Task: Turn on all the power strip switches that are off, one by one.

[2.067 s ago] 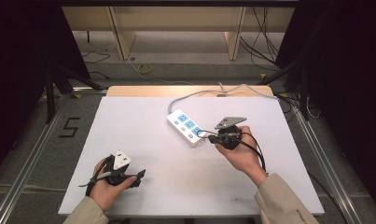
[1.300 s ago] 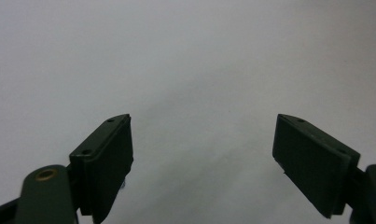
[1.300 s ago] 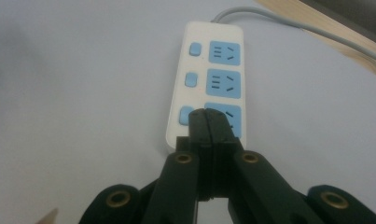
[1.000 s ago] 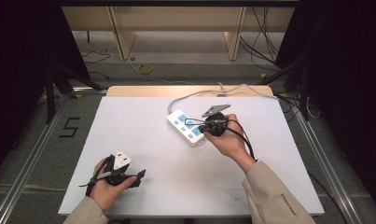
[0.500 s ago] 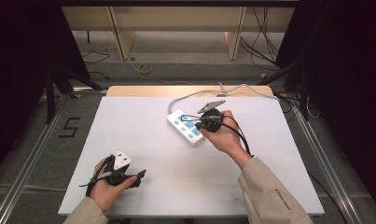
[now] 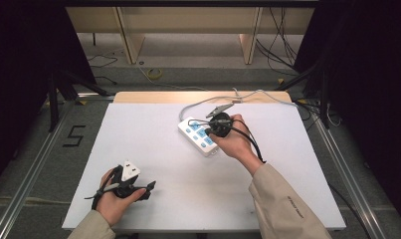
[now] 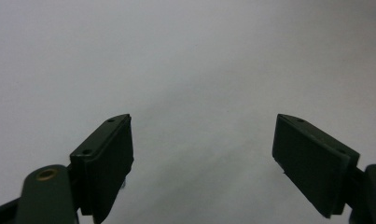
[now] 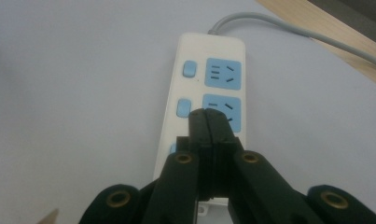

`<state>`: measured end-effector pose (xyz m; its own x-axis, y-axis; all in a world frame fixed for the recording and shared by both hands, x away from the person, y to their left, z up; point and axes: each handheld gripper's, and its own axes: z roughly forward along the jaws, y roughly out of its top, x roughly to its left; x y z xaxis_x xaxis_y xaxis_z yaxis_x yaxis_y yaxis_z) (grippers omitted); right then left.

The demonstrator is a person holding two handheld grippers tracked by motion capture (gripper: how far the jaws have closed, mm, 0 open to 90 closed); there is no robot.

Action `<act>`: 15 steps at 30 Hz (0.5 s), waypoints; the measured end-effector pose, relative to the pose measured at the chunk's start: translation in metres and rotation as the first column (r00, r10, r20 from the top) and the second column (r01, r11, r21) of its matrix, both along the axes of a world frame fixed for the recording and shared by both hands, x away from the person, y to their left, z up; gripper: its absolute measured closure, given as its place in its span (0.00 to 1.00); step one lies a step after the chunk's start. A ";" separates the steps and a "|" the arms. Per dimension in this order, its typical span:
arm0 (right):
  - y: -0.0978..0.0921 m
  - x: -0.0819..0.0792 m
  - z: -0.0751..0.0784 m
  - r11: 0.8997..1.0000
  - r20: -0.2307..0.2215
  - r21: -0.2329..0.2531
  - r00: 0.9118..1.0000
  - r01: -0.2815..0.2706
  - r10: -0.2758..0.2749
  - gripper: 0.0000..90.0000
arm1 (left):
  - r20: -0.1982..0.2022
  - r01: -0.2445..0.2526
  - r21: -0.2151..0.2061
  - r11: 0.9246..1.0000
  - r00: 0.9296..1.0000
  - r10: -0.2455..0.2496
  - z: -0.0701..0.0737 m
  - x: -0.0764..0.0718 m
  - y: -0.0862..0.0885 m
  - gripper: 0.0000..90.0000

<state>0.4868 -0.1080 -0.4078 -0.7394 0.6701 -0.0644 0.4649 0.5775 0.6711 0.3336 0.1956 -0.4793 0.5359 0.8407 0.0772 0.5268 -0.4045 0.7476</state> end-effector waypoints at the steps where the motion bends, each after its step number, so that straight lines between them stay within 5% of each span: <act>1: 0.001 0.001 0.000 1.000 0.003 -0.002 1.000 -0.004 0.004 1.00 | 0.000 0.001 0.001 1.000 1.000 -0.001 0.000 0.000 0.000 0.23; 15: 0.008 0.010 -0.004 1.000 -0.015 -0.018 1.000 -0.001 0.000 1.00 | -0.001 0.002 -0.001 1.000 1.000 -0.002 0.000 0.000 -0.001 0.23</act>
<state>0.4964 -0.1002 -0.4115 -0.7407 0.6687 -0.0652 0.4745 0.5894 0.6538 0.3337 0.1948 -0.4795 0.5375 0.8398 0.0764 0.5265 -0.4050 0.7475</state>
